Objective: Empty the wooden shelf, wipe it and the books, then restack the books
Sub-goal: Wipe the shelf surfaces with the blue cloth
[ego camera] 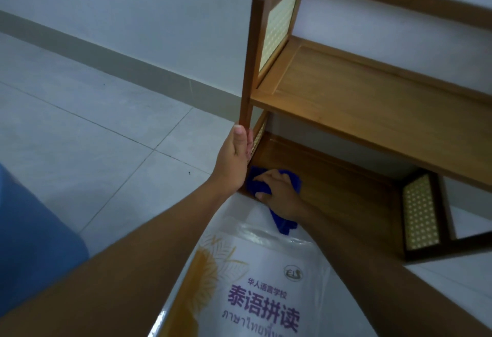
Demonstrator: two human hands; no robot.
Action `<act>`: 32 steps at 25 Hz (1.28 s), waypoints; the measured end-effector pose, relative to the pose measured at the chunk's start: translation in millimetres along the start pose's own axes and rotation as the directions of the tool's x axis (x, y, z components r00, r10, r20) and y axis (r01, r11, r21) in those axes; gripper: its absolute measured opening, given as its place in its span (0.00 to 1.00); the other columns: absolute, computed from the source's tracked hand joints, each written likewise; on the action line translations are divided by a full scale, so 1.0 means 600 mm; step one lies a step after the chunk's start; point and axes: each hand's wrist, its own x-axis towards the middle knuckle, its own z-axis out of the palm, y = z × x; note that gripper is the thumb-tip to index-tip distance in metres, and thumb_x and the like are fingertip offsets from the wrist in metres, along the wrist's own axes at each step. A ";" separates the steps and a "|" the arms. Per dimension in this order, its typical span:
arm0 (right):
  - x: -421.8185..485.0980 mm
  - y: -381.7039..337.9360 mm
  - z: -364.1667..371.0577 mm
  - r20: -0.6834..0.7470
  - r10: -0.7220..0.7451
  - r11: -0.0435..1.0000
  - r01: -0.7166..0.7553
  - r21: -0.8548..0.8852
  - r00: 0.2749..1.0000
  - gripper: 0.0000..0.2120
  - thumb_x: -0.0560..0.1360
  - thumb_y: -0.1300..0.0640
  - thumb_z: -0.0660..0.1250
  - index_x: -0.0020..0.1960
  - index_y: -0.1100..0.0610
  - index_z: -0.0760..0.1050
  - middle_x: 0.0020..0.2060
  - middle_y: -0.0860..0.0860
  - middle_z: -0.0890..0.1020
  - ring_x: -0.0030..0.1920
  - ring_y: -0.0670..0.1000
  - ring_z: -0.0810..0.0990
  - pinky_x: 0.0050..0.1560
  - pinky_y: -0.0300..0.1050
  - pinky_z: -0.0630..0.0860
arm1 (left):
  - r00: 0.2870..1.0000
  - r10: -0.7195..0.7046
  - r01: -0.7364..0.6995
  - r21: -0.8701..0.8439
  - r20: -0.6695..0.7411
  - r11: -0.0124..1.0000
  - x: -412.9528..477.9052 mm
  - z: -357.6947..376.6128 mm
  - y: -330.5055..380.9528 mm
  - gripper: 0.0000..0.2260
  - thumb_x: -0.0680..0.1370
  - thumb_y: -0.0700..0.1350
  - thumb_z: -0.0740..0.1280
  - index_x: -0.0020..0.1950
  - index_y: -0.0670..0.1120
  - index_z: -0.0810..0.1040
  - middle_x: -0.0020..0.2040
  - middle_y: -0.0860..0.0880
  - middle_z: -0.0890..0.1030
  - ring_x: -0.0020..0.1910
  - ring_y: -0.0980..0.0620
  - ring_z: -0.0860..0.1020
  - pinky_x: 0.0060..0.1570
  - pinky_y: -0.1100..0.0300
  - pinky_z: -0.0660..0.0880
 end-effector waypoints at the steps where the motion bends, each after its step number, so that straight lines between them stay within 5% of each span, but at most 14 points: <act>1: -0.005 -0.002 0.003 -0.003 -0.009 1.000 0.009 -0.024 1.000 0.20 0.79 0.53 0.62 0.71 0.50 0.67 0.67 0.48 0.66 0.66 0.53 0.61 0.67 0.45 0.57 | 1.000 -0.003 0.002 0.006 0.003 1.000 0.000 -0.001 -0.001 0.33 0.66 0.78 0.46 0.39 0.48 0.65 0.30 0.53 0.65 0.31 0.52 0.65 0.35 0.58 0.64; 5: -0.004 -0.013 0.005 -0.028 0.038 0.976 -0.043 -0.213 0.999 0.21 0.78 0.49 0.63 0.69 0.45 0.66 0.67 0.45 0.65 0.67 0.52 0.59 0.60 0.52 0.58 | 1.000 0.008 -0.008 0.014 0.004 1.000 -0.001 -0.001 0.000 0.33 0.67 0.77 0.45 0.39 0.47 0.65 0.30 0.52 0.65 0.32 0.50 0.65 0.35 0.58 0.65; 10: 0.008 -0.019 -0.001 0.010 0.049 0.948 -0.043 -0.316 0.999 0.22 0.77 0.50 0.63 0.70 0.47 0.65 0.67 0.49 0.65 0.67 0.55 0.60 0.63 0.57 0.59 | 0.999 0.015 -0.016 0.021 0.047 1.000 0.001 -0.008 0.000 0.35 0.68 0.77 0.45 0.41 0.43 0.66 0.31 0.48 0.65 0.33 0.47 0.66 0.37 0.55 0.66; 16: -0.038 0.055 -0.031 0.008 0.037 0.957 -0.033 -0.290 0.999 0.21 0.76 0.51 0.66 0.68 0.51 0.69 0.66 0.50 0.69 0.65 0.55 0.66 0.64 0.48 0.65 | 0.999 0.011 -0.013 0.053 0.035 0.999 0.002 -0.007 -0.003 0.34 0.68 0.76 0.44 0.40 0.46 0.66 0.31 0.50 0.66 0.34 0.48 0.66 0.38 0.55 0.66; 21: -0.020 0.009 0.003 0.167 -0.201 0.896 0.250 -0.368 0.965 0.27 0.81 0.50 0.58 0.77 0.48 0.55 0.77 0.45 0.55 0.76 0.51 0.53 0.71 0.51 0.58 | 0.999 0.008 -0.010 0.042 0.047 0.999 0.001 -0.009 -0.004 0.31 0.69 0.75 0.44 0.40 0.47 0.66 0.31 0.50 0.66 0.33 0.49 0.66 0.37 0.59 0.67; 25: 0.014 -0.007 -0.001 0.342 -0.120 0.816 0.289 -0.501 0.932 0.28 0.82 0.49 0.52 0.79 0.48 0.45 0.78 0.44 0.43 0.77 0.51 0.42 0.72 0.58 0.55 | 0.999 0.016 -0.018 0.039 0.048 0.999 0.002 -0.007 -0.005 0.31 0.69 0.74 0.44 0.40 0.46 0.65 0.31 0.51 0.65 0.33 0.51 0.66 0.36 0.63 0.67; 30: 0.003 -0.021 0.010 0.370 -0.133 0.743 0.340 -0.577 0.919 0.27 0.83 0.54 0.51 0.79 0.54 0.46 0.78 0.50 0.46 0.78 0.55 0.44 0.74 0.62 0.51 | 0.999 0.015 -0.017 0.048 0.047 0.999 0.002 -0.009 -0.004 0.32 0.68 0.75 0.44 0.40 0.47 0.66 0.31 0.50 0.66 0.33 0.49 0.66 0.37 0.61 0.67; 32: -0.008 -0.003 0.003 0.368 -0.197 0.813 0.362 -0.457 0.909 0.25 0.83 0.55 0.53 0.78 0.53 0.50 0.78 0.48 0.49 0.78 0.52 0.44 0.75 0.58 0.47 | 0.998 0.010 -0.012 0.045 0.056 0.999 0.002 -0.012 -0.003 0.33 0.68 0.76 0.45 0.40 0.47 0.66 0.32 0.50 0.66 0.34 0.49 0.67 0.38 0.61 0.68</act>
